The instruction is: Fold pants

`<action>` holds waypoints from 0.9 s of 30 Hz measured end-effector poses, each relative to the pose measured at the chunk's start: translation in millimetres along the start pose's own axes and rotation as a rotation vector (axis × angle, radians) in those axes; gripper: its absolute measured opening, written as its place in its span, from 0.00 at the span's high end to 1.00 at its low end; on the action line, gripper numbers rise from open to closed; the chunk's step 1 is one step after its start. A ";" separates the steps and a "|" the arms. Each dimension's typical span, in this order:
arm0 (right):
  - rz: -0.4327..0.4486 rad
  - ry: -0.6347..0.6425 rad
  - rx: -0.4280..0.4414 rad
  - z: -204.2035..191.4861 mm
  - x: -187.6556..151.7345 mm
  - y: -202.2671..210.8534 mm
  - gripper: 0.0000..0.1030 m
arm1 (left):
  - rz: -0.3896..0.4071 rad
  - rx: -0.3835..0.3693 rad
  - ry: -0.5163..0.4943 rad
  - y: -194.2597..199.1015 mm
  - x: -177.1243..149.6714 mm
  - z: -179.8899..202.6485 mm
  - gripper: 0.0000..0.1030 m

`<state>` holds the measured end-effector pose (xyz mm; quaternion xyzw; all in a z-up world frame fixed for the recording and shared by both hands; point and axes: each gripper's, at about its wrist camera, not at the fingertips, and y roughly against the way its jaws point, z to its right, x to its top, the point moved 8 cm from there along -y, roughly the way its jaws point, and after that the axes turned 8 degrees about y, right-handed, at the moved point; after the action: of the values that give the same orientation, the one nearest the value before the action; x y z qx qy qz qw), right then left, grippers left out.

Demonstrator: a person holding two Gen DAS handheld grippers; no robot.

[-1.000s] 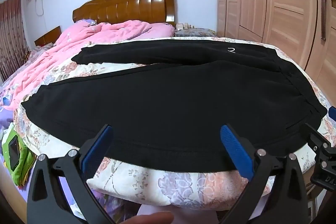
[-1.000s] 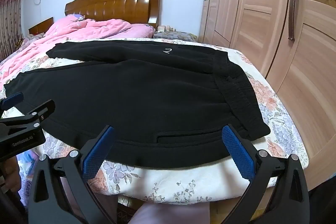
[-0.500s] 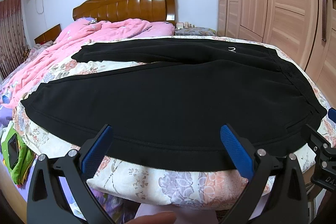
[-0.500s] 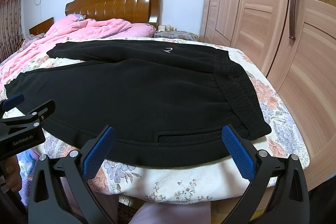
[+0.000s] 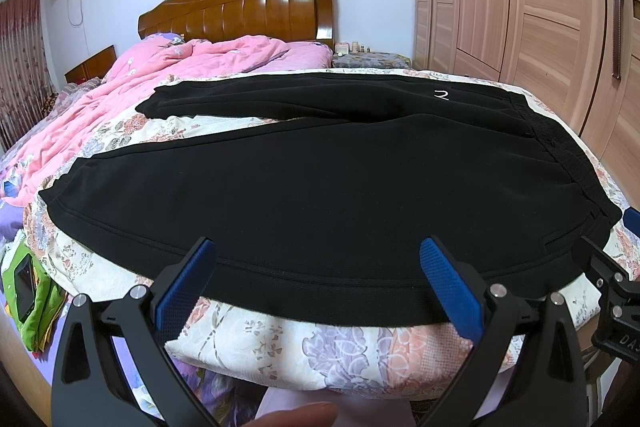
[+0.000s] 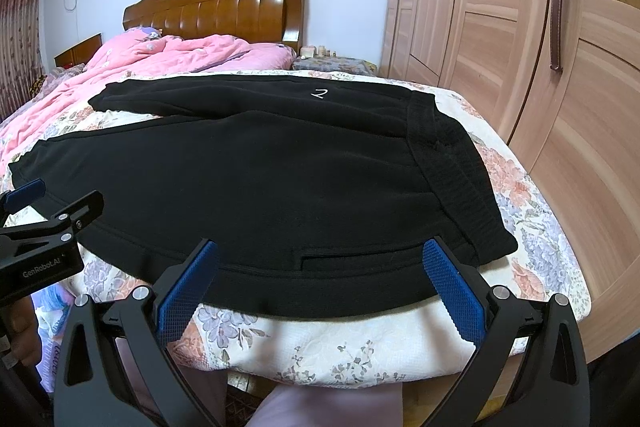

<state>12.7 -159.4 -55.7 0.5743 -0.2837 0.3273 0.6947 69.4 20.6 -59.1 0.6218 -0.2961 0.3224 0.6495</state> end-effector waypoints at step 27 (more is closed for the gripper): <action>-0.006 -0.007 0.003 -0.6 -1.3 0.1 0.04 | -0.011 -0.021 -0.006 0.9 0.3 1.3 0.01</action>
<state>11.9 -158.9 -56.7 0.5772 -0.2839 0.3238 0.6939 68.9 19.4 -58.2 0.6177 -0.2977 0.3138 0.6568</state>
